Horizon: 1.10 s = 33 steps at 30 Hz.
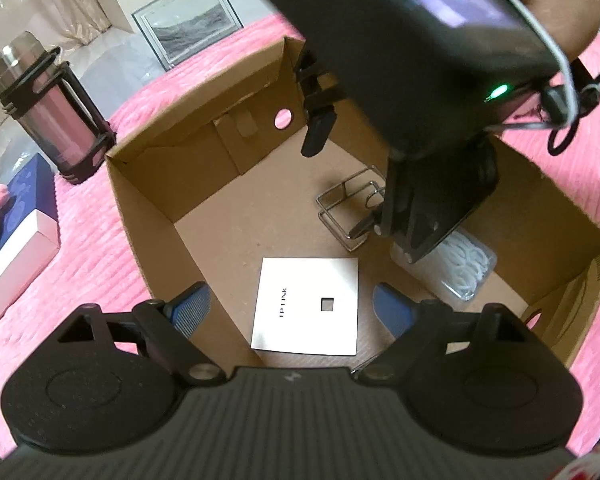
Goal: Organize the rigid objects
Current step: 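Lower the metal wire rack into the box and open the right tool, then move both tools out of the box back toward the objects on the bed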
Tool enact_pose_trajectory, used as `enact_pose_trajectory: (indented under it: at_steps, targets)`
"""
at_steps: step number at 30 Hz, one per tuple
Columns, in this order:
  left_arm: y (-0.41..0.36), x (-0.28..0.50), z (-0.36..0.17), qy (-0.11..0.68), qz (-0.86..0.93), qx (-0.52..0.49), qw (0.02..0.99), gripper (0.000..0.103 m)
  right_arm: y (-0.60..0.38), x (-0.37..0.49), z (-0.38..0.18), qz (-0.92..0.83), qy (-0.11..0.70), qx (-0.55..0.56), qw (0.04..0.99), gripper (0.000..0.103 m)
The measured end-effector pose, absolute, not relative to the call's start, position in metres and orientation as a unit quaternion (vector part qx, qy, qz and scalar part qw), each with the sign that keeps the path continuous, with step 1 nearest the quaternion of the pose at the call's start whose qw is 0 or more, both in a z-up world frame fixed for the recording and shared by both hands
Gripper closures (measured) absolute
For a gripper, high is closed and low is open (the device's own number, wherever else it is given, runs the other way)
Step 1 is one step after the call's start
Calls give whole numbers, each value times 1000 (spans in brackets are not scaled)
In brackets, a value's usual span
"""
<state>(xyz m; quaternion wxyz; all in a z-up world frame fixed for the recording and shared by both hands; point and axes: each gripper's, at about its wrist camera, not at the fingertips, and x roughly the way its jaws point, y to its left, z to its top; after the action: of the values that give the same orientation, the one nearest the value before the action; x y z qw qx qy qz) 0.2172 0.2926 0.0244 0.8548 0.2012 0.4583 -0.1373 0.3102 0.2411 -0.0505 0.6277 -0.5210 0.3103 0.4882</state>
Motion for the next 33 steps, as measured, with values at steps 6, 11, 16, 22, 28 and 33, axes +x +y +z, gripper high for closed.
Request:
enact_pose_trajectory:
  at_steps: [6,11,16,22,28,33]
  targets:
    - [287,201,49,430,-115,191,875,17,213,290,-10,497,267,-479,673,37]
    - [272,180,76,393,-94,176,898,17,172,263,34,500,229,-410,728,37]
    - [243,152,105,340,-85,151,925,16,122,235,74,484,194,-329,787,37]
    - [201,120,124,283,-87,121,948,16,44,204,108,447,166,-232,848,36]
    - [158,95,130,237,-91,69,965,16,-39,171,109,392,154,-166,892,36]
    - [117,78,127,204,-102,42,973,16,-119,151,95,328,163,-94,926,35]
